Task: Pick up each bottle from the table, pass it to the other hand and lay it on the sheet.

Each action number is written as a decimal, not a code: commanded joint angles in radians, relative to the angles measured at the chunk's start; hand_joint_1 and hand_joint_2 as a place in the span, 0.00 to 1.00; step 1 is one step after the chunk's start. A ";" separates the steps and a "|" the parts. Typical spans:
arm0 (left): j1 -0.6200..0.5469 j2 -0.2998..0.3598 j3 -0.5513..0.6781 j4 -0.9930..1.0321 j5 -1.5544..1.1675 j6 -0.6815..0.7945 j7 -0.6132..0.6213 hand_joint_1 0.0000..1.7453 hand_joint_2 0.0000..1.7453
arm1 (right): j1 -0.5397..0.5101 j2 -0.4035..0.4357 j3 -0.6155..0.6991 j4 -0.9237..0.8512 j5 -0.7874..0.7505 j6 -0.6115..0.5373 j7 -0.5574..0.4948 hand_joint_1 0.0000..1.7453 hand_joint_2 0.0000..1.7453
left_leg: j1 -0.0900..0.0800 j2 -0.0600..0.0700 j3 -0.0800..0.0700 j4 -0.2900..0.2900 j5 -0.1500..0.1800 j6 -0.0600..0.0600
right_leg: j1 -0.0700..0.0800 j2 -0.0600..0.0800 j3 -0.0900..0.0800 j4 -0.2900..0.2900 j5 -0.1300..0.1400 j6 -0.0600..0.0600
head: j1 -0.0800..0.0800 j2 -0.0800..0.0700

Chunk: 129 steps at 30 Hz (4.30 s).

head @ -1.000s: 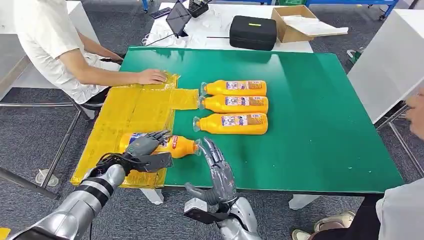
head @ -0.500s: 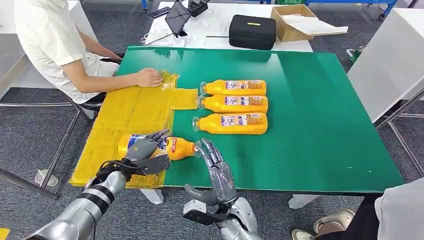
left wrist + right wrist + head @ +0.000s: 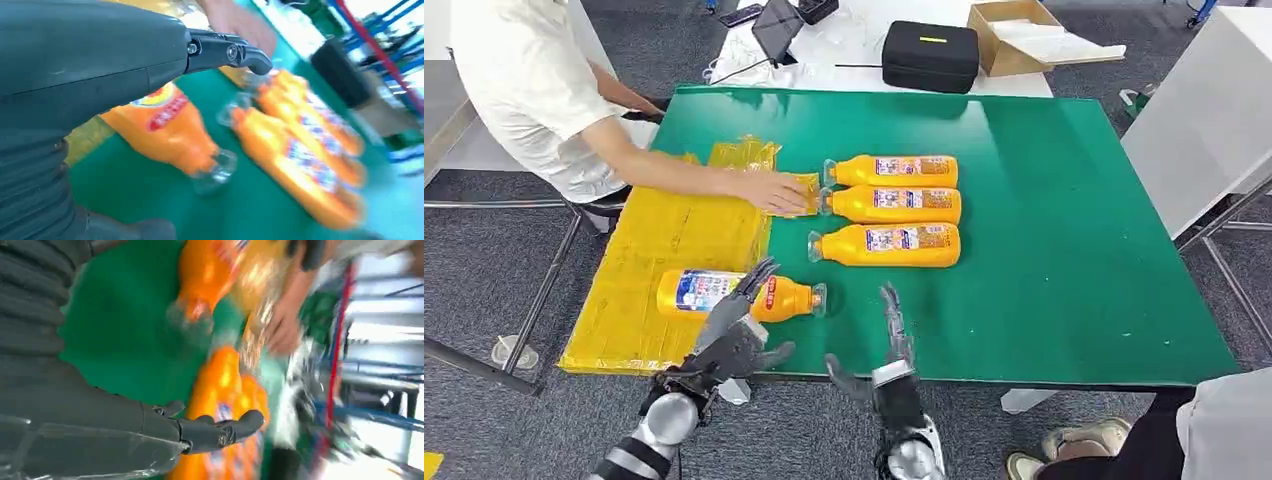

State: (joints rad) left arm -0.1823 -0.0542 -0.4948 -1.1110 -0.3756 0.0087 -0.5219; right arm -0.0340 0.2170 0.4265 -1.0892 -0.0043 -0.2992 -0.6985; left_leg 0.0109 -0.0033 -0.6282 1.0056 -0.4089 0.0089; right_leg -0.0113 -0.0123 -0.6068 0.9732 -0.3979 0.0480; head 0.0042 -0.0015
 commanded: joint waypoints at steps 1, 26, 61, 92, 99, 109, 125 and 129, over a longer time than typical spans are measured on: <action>0.117 -0.066 0.017 -0.243 0.107 0.104 0.003 0.00 1.00 | 0.047 0.021 -0.081 -0.148 0.149 -0.095 0.000 0.00 0.00 | 0.000 0.000 0.000 0.001 -0.001 0.000 | 0.000 0.000 0.000 0.001 -0.002 -0.001 | 0.000 0.000; 0.088 -0.115 -0.082 -0.123 0.343 0.277 0.056 0.00 1.00 | -0.088 -0.096 -0.445 0.004 1.339 -0.399 0.255 0.00 1.00 | 0.000 -0.002 0.003 -0.001 -0.001 0.001 | 0.000 0.000 0.004 -0.002 0.000 0.000 | 0.000 0.000; 0.045 -0.142 -0.103 -0.082 0.386 0.263 0.142 0.00 1.00 | -0.359 -0.267 -0.156 0.500 1.248 -0.260 0.621 0.00 1.00 | 0.000 0.000 0.000 0.000 0.000 0.001 | -0.001 0.001 0.001 -0.001 0.001 0.001 | 0.000 0.000; 0.007 -0.155 -0.128 -0.061 0.412 0.242 0.142 0.00 1.00 | -0.454 -0.318 -0.112 0.686 1.080 0.203 0.558 1.00 1.00 | 0.001 0.000 0.021 -0.001 -0.001 0.002 | 0.001 0.003 0.011 -0.004 0.003 0.002 | 0.000 0.000; 0.018 -0.158 -0.106 -0.074 0.444 0.261 0.114 0.00 1.00 | -0.405 -0.300 -0.170 0.616 0.931 0.180 0.435 1.00 1.00 | 0.001 0.001 0.025 -0.001 -0.003 0.002 | 0.001 0.003 0.015 -0.005 0.001 0.001 | 0.000 0.000; 0.183 -0.120 -0.045 -0.159 0.691 0.411 -0.011 0.00 1.00 | -0.140 -0.189 -0.163 0.088 0.627 -0.093 0.348 1.00 1.00 | 0.001 0.007 0.023 0.000 -0.005 0.001 | 0.002 0.009 0.021 -0.003 0.003 -0.001 | 0.000 0.000; 0.208 -0.068 -0.107 -0.248 0.906 0.175 0.064 0.00 1.00 | -0.173 -0.124 -0.055 0.137 0.520 -0.155 0.275 1.00 1.00 | 0.000 0.009 0.005 0.000 -0.004 0.001 | 0.001 0.011 0.003 0.000 0.002 -0.002 | 0.000 0.000; 0.194 -0.079 -0.106 -0.235 0.901 0.160 0.059 0.00 1.00 | -0.201 -0.110 -0.010 0.174 0.532 -0.134 0.275 1.00 1.00 | 0.001 0.008 0.004 0.000 -0.003 0.001 | 0.001 0.011 0.002 -0.001 0.003 -0.001 | 0.000 0.000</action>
State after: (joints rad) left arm 0.0540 -0.1583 -0.5688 -1.3832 0.5234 0.1965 -0.4658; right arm -0.1509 0.0747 0.3204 -1.0296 0.5249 -0.4647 -0.4219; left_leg 0.0110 0.0019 -0.6273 1.0058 -0.4112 0.0101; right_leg -0.0111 -0.0043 -0.6067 0.9725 -0.3951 0.0486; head 0.0038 -0.0015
